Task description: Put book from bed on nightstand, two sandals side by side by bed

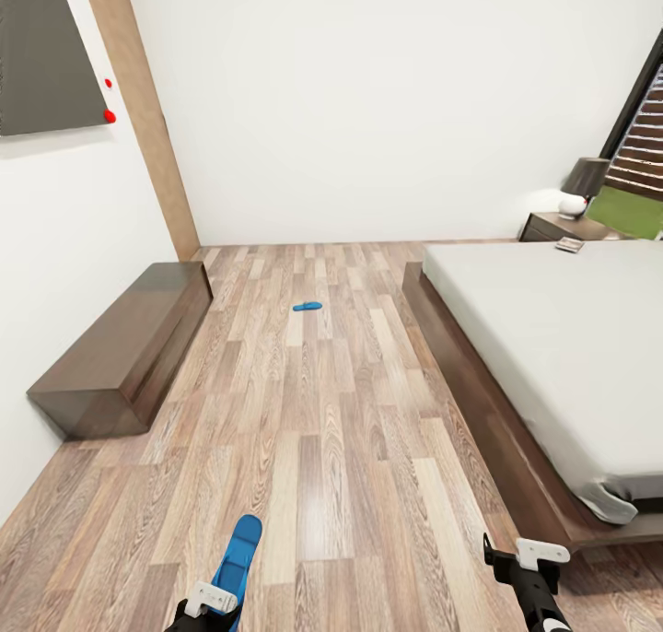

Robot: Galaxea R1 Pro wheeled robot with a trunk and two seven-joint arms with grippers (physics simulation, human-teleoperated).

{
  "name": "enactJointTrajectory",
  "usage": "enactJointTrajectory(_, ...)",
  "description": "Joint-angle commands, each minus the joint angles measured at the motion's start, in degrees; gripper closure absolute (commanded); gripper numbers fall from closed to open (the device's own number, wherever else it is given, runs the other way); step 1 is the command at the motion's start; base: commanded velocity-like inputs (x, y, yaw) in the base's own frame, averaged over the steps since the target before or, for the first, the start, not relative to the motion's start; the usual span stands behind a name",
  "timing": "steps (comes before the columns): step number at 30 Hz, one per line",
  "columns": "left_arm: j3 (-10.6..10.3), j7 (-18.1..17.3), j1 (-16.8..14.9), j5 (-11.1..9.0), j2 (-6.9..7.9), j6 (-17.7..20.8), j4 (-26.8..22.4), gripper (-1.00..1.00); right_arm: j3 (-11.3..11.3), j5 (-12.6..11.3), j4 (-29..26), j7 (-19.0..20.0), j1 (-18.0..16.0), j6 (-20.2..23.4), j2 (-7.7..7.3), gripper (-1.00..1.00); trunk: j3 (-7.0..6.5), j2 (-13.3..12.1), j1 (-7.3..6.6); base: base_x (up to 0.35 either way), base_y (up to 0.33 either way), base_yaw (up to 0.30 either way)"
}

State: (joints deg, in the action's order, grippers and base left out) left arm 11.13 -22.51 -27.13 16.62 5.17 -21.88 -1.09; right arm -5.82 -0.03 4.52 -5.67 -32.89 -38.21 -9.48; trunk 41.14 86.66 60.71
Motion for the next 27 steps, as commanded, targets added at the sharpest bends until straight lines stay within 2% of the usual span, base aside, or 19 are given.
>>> enactJointTrajectory(1,0.5,-0.2,0.0,0.5,0.01,-0.2,0.0,1.00,-0.3,0.0,0.2,0.1,-0.1,-0.4,-0.01,-1.00,-0.05,0.0,0.00,0.000,0.000,-0.003)
enactJointTrajectory(27,0.5,-0.2,0.0,0.6,-0.16,-0.1,0.0,1.00,-0.3,0.1,0.2,0.1,-0.1,-0.5,-0.01,-1.00,-2.46,0.0,0.00,0.000,0.000,0.000)
